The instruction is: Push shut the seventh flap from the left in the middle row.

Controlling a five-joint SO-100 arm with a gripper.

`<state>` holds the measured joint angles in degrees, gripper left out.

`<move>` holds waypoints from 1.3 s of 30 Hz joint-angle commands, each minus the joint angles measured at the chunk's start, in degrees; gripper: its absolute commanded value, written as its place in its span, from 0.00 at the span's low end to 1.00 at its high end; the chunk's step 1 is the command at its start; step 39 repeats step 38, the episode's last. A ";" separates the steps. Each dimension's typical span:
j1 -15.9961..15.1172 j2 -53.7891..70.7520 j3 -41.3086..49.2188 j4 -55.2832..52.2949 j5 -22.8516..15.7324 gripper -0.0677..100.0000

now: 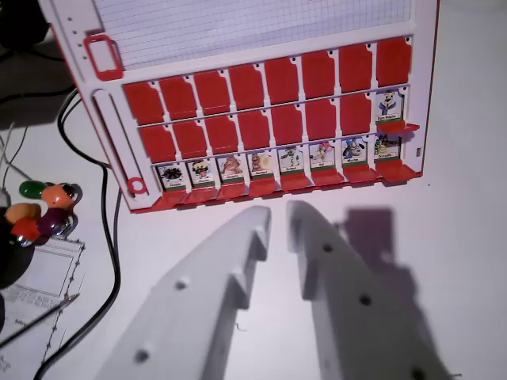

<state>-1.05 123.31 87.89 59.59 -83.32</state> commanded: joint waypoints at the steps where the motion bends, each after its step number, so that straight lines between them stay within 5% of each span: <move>1: -0.97 6.59 0.18 1.23 -1.14 0.02; 15: -1.93 16.61 4.66 2.02 -4.92 0.02; 39: -2.02 19.42 5.71 4.48 -3.96 0.02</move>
